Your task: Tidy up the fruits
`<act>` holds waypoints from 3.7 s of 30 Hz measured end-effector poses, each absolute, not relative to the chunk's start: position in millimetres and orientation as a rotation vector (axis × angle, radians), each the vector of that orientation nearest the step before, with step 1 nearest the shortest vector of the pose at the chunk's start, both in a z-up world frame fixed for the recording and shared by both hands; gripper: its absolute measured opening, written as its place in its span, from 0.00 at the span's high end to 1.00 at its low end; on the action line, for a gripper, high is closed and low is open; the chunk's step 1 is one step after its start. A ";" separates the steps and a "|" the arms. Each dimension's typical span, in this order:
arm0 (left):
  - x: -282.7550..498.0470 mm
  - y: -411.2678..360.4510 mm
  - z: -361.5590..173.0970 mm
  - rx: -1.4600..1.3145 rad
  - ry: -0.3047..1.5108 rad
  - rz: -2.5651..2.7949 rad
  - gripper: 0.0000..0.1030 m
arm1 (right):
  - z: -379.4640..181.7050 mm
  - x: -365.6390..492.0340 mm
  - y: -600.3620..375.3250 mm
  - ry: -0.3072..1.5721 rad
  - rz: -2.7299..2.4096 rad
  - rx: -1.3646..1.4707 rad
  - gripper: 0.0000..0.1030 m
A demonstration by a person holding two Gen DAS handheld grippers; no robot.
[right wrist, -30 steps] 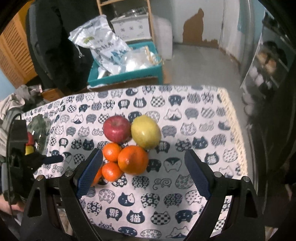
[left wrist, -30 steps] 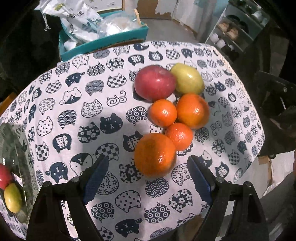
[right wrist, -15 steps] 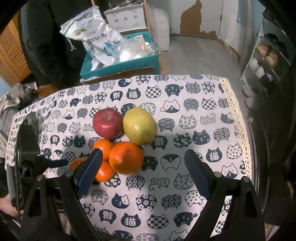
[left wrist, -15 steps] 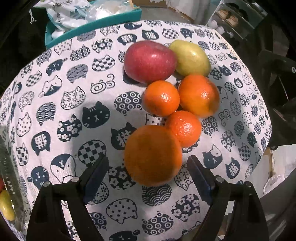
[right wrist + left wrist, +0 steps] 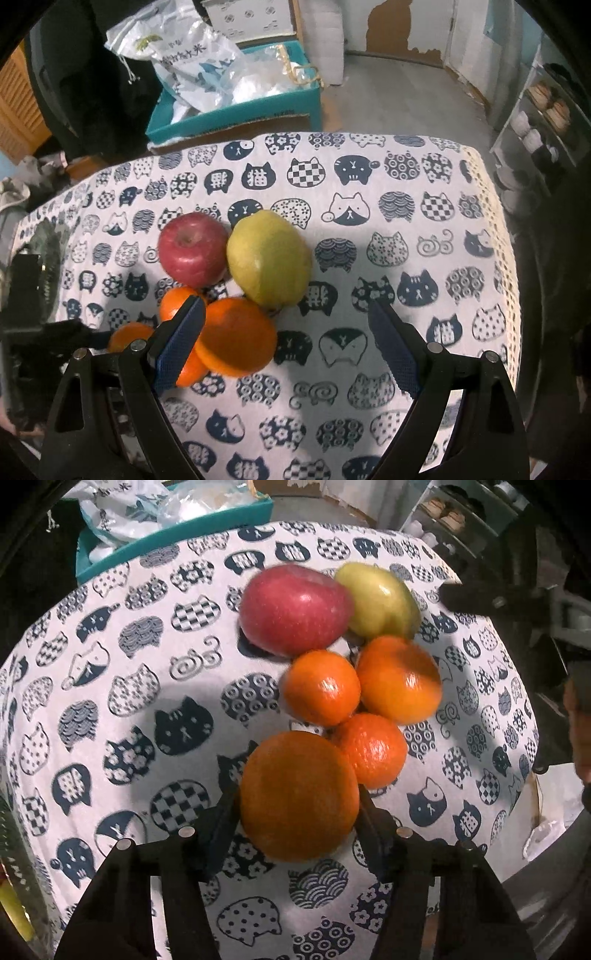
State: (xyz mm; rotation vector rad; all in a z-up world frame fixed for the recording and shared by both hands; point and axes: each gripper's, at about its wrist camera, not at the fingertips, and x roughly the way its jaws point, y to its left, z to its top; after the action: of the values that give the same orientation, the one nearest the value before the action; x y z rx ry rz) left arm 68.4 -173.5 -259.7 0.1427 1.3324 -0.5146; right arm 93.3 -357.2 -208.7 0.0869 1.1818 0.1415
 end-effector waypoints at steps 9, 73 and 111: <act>97.0 -158.2 -249.1 0.091 1.303 -0.464 0.42 | -239.1 118.7 -347.5 1.250 0.174 0.028 0.13; 141.4 -151.4 -271.1 -0.089 1.359 -0.484 0.30 | -252.7 136.4 -350.8 1.222 0.193 0.104 0.33; 97.7 -141.9 -164.4 0.075 1.036 -0.446 0.44 | -160.2 99.5 -324.4 0.983 0.100 -0.038 0.32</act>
State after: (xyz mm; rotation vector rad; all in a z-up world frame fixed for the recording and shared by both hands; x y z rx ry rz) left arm 97.7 -141.9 -164.4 0.0752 1.0365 -0.4459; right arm 99.5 -324.4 -160.2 -0.0378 0.9828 0.0996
